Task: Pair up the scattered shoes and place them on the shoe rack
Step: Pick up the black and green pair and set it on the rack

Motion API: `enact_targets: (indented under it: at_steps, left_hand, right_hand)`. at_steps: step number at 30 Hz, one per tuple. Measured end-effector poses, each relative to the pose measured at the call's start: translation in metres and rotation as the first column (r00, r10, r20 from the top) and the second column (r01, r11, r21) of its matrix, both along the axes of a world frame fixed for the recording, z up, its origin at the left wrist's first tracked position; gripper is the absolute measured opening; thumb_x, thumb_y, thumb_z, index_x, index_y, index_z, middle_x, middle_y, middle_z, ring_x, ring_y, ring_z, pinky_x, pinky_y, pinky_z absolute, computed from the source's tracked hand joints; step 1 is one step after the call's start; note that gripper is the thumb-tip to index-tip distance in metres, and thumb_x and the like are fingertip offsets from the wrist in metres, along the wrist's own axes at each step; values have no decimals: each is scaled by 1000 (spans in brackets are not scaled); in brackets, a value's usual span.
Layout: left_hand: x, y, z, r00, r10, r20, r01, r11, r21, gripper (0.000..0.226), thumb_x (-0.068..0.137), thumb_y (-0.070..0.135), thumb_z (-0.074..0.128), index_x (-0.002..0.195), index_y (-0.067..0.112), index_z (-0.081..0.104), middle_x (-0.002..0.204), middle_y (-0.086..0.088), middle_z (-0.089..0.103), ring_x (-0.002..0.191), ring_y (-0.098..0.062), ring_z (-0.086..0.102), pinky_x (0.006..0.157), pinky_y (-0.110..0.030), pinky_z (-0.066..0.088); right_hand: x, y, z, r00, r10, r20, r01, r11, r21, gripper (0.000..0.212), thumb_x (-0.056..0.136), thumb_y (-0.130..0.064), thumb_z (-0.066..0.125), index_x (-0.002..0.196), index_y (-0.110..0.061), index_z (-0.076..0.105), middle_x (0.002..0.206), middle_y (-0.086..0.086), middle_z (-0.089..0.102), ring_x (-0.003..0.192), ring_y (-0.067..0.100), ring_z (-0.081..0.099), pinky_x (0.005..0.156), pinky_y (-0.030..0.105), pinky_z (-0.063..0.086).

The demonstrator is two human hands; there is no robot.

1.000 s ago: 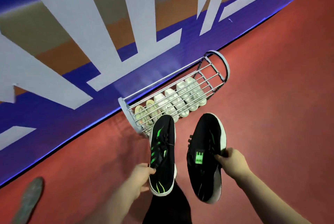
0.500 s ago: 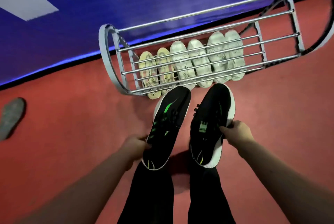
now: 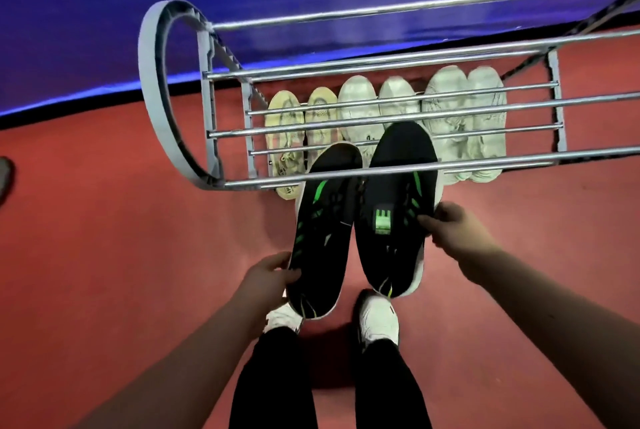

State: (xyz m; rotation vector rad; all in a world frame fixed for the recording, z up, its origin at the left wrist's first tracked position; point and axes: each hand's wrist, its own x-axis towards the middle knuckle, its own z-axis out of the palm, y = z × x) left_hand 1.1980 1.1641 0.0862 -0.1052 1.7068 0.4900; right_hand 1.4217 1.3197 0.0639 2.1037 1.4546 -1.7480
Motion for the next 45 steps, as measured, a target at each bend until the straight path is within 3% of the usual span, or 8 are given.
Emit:
enact_targets:
  at_steps: [7, 9, 12, 15, 21, 32, 38, 45]
  left_hand:
    - [-24, 49, -40, 982, 185, -42, -181, 979, 96, 31, 91, 8, 55, 121, 13, 61, 88, 5, 65, 75, -5, 55, 70, -26, 44]
    - [-32, 52, -53, 962, 263, -78, -249, 956, 155, 35, 90, 11, 58, 125, 15, 58, 104, 2, 66, 84, -6, 59, 79, -25, 46]
    - [-39, 48, -64, 930, 334, -152, -295, 927, 233, 46, 89, 12, 61, 134, 16, 52, 123, 4, 59, 113, -8, 54, 97, -21, 35]
    - [-37, 38, -72, 948, 310, -69, -280, 919, 277, 53, 89, -1, 56, 138, 14, 47, 128, 1, 58, 119, -11, 50, 98, -23, 33]
    - [-40, 35, -84, 946, 321, -45, -320, 947, 23, 36, 89, 20, 62, 124, 15, 55, 116, -3, 61, 101, -20, 56, 82, -34, 49]
    - [-43, 23, -82, 873, 470, 127, -487, 852, 192, 23, 94, -1, 47, 113, -5, 60, 90, -9, 69, 80, -18, 67, 75, -20, 57]
    - [-57, 44, -78, 806, 570, 163, -592, 763, 259, 28, 95, -1, 46, 121, -5, 55, 116, -15, 64, 89, -16, 65, 74, -20, 58]
    - [-65, 62, -87, 819, 573, 12, -566, 805, 176, 26, 95, 5, 50, 120, 1, 57, 114, -13, 63, 88, -17, 64, 70, -20, 56]
  right_hand:
    - [-52, 48, -15, 979, -120, -165, 121, 993, -2, 17, 89, -9, 55, 74, -14, 51, 68, 5, 52, 60, 15, 45, 70, 32, 40]
    - [-65, 51, -18, 944, -200, -264, 198, 980, -36, 5, 92, -14, 55, 97, -13, 56, 84, 10, 59, 76, 18, 58, 82, 38, 43]
    - [-71, 41, -29, 944, -262, -200, 257, 965, -49, 37, 91, -10, 56, 127, -16, 51, 111, 12, 61, 106, 22, 57, 95, 40, 42]
    - [-75, 20, -42, 970, -227, -81, 223, 973, -55, 21, 86, -10, 62, 107, -12, 59, 96, 10, 58, 92, 21, 52, 79, 33, 38]
    - [-86, -6, -56, 932, -359, -45, 323, 882, -343, 37, 87, -39, 63, 113, -12, 56, 102, 6, 62, 97, 25, 64, 91, 44, 48]
    - [-92, -16, -61, 796, -571, -201, 487, 801, -348, 16, 93, -6, 51, 78, -9, 56, 79, 12, 61, 79, 22, 63, 76, 32, 44]
    - [-91, -12, -56, 787, -550, -280, 444, 820, -363, 19, 94, -3, 49, 77, -6, 58, 60, 7, 66, 78, 25, 62, 83, 34, 46]
    - [-122, -10, -55, 836, -489, -249, 388, 848, -361, 16, 94, -1, 48, 81, -1, 58, 78, 18, 60, 75, 26, 61, 75, 30, 48]
